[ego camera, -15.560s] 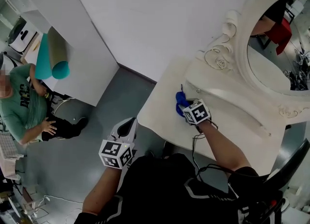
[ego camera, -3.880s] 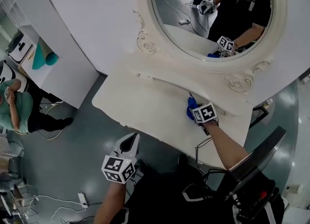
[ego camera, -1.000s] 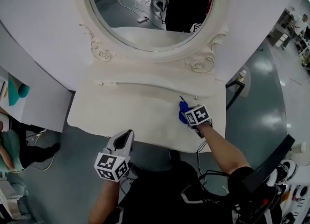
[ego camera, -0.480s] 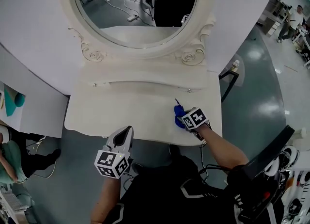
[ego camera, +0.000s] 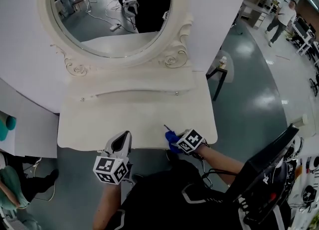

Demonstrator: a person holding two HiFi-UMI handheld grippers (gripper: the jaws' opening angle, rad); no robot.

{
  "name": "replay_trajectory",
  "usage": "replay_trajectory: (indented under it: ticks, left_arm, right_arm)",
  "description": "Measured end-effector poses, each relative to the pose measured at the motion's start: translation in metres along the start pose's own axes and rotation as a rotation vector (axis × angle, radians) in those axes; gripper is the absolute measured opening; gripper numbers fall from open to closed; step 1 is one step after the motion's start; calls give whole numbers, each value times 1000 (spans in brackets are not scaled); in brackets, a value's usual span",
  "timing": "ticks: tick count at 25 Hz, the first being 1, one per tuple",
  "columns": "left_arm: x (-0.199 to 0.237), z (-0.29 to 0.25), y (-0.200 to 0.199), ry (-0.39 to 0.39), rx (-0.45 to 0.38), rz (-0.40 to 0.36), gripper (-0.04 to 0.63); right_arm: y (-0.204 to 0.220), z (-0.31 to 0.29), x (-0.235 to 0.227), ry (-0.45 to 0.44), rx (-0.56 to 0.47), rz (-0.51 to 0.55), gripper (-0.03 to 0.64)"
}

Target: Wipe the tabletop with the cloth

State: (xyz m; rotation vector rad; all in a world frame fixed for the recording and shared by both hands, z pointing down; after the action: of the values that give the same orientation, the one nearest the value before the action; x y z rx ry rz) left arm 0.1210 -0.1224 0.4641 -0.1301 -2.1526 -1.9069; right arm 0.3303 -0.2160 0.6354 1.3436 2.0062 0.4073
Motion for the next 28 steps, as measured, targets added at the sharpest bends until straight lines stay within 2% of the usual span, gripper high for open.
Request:
replay_trajectory:
  ticks: [2, 6, 8, 11, 15, 18, 24, 28]
  left_arm:
    - [-2, -4, 0, 8, 3, -3, 8]
    - [-5, -9, 4, 5, 16, -1, 8]
    - [-6, -9, 5, -3, 22, 1, 8]
    - [-8, -9, 9, -17, 33, 5, 8]
    - [-9, -10, 12, -31, 45, 8, 8]
    - [-10, -11, 12, -28, 48, 7, 8]
    - [-9, -16, 11, 4, 44, 5, 8]
    - [-13, -24, 7, 52, 37, -3, 8]
  right_arm:
    - [-8, 7, -18, 41, -51, -31, 106]
    - [-41, 31, -86, 231, -156, -62, 106]
    - [-54, 40, -117, 308, -173, -58, 106]
    - [-66, 44, -153, 368, -189, -85, 106]
    - [-75, 36, -175, 383, -195, -105, 106]
    - [-71, 30, -174, 383, -161, -92, 106]
    - [-44, 30, -140, 328, -110, -73, 106]
    - [-17, 35, -105, 292, -97, -87, 106]
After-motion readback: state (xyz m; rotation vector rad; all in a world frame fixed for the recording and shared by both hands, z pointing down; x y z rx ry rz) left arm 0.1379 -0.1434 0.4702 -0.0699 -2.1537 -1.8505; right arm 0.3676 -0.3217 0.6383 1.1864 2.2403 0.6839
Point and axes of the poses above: the fingertips, and each gripper's own axes: z backward along the fingers, x to its left, y out of its underside, the point moved 5 cm from there along z, backward along the fingers, and after that the axes turned 12 degrees about -x, right-handed, at the moved point
